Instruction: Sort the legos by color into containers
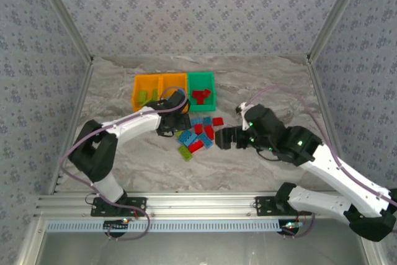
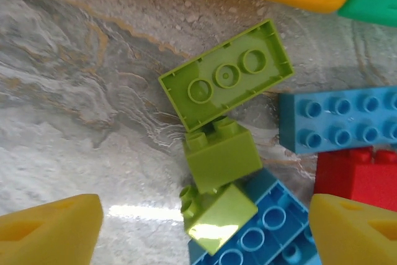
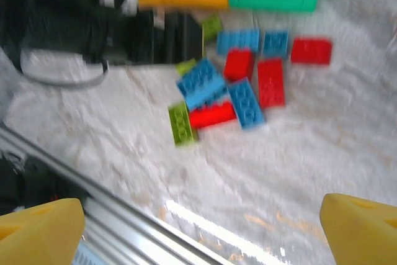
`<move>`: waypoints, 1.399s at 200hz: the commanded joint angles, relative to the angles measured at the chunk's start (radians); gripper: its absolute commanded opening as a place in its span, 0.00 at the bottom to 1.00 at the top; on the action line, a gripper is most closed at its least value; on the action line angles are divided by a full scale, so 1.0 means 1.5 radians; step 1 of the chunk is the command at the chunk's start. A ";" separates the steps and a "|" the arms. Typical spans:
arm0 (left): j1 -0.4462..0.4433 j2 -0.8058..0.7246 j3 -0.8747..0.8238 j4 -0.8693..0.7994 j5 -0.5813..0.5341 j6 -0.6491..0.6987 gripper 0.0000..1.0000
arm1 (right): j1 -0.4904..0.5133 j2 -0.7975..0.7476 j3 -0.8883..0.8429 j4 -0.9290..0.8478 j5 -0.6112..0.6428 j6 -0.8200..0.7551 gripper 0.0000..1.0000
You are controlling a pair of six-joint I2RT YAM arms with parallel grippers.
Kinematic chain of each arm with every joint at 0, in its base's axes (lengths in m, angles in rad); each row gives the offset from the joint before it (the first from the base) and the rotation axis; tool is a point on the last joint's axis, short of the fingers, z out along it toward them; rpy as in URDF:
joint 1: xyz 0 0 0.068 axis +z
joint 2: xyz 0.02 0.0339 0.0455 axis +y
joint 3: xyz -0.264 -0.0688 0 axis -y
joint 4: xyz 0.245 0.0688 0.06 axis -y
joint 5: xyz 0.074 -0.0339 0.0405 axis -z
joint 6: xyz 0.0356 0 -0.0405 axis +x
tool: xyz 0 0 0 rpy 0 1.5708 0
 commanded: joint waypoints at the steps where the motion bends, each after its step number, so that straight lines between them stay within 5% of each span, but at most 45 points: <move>1: 0.006 0.033 0.025 0.006 0.025 -0.054 0.77 | 0.047 -0.006 -0.013 -0.049 0.048 0.060 1.00; 59: 0.015 0.073 0.006 0.053 0.008 -0.066 0.65 | 0.106 0.002 -0.017 -0.049 0.105 0.102 1.00; 96: 0.023 0.074 -0.005 0.071 0.008 -0.063 0.49 | 0.113 0.021 -0.012 -0.052 0.110 0.104 1.00; 153: 0.022 0.008 -0.032 0.084 0.005 -0.017 0.32 | 0.122 0.062 -0.009 -0.021 0.082 0.086 1.00; 210: 0.024 -0.163 -0.015 -0.006 -0.147 0.056 0.30 | 0.130 0.039 -0.016 0.007 0.095 0.088 1.00; 226: 0.058 -0.183 -0.001 -0.007 -0.182 0.080 0.30 | 0.129 0.037 -0.019 0.012 0.096 0.086 1.00; 280: 0.224 -0.057 0.107 0.051 -0.115 0.140 0.30 | 0.120 0.075 0.020 0.004 0.112 0.074 1.00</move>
